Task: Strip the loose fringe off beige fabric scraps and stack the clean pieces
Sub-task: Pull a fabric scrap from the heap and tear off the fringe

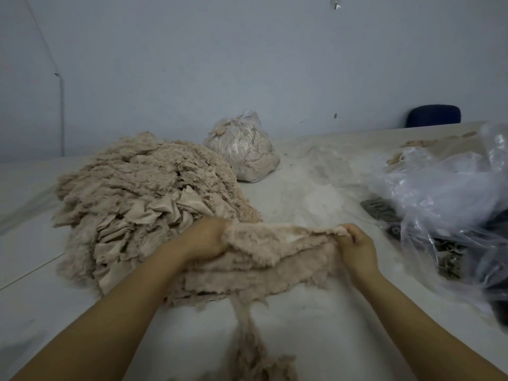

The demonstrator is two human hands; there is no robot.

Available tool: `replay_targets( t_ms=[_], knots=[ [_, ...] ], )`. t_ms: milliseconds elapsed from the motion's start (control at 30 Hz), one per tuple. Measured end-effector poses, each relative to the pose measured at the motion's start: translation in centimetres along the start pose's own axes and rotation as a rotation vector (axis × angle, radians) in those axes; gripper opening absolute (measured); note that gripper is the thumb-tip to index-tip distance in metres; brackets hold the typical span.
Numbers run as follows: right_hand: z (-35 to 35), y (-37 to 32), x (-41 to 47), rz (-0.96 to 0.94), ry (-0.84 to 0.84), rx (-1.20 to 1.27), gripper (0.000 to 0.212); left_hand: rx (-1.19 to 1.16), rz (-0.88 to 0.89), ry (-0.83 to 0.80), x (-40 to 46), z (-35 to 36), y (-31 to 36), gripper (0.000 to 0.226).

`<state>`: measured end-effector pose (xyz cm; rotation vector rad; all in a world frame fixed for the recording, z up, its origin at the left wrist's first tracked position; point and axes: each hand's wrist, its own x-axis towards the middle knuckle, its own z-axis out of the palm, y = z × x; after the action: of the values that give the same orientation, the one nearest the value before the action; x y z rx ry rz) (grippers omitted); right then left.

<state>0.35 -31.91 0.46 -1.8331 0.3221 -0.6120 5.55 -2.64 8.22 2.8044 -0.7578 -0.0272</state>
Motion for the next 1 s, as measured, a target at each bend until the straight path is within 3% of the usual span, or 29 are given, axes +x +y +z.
replay_targets(
  t_ms=[67,100,133,200,267,300,333,367,433,500,567,667,733,800,867,1000],
  knots=[
    [-0.3,-0.9,0.9,0.002,0.019,0.166,0.019,-0.114,0.041,0.311,-0.3,-1.3,1.9,0.005],
    [-0.7,-1.2,1.1,0.009,-0.016,0.24,0.023,-0.174,0.073,0.361,-0.8,-1.6,2.8,0.008],
    [-1.4,-1.3,1.1,0.0,-0.084,0.258,0.029,-0.184,0.122,0.297,-1.4,-1.5,3.6,0.02],
    [-3.1,-0.3,0.5,-0.067,-0.311,0.098,0.042,-0.043,0.208,-0.136,-3.3,0.2,4.6,0.037],
    [-4.7,0.8,-0.6,-0.11,-0.589,-0.152,0.056,0.137,0.146,-0.706,-5.3,1.9,4.7,0.032],
    [-5.2,1.3,-1.2,-0.114,-0.683,-0.276,0.062,0.168,0.085,-0.89,-5.8,2.4,4.2,0.029],
    [-5.5,1.8,-1.6,-0.115,-0.717,-0.355,0.065,0.121,0.027,-0.967,-6.1,2.5,3.8,0.025],
    [-5.7,2.0,-2.0,-0.108,-0.684,-0.364,0.067,0.012,-0.011,-0.941,-6.1,2.4,3.4,0.02],
    [-5.1,1.6,-2.8,-0.096,-0.535,-0.312,0.062,-0.214,-0.05,-0.65,-5.5,2.5,3.7,0.028],
    [-3.4,0.9,-4.1,-0.159,-0.523,-0.343,0.041,-0.191,-0.005,-0.278,-4.5,3.9,5.3,0.033],
    [-1.5,0.5,-5.4,-0.242,-0.635,-0.468,0.015,-0.128,0.02,-0.118,-4.5,7.0,7.1,0.031],
    [-0.3,0.9,-5.9,-0.182,-0.736,-0.756,0.037,0.024,-0.063,-0.346,-6.1,11.9,7.6,0.077],
    [-0.4,0.7,-5.7,-0.001,-0.681,-0.693,0.046,0.078,-0.044,-0.322,-6.5,13.3,7.0,0.091],
    [-0.5,0.5,-5.6,0.121,-0.622,-0.638,0.051,0.003,-0.012,-0.177,-5.8,13.4,6.4,0.078],
    [-0.1,0.4,-6.0,0.104,-0.622,-0.716,0.048,-0.068,0.046,-0.053,-4.4,13.2,6.2,0.057],
    [1.3,0.8,-7.7,-0.053,-0.653,-0.79,0.043,-0.027,0.185,-0.217,-3.2,15.1,6.8,0.059]
  ],
)
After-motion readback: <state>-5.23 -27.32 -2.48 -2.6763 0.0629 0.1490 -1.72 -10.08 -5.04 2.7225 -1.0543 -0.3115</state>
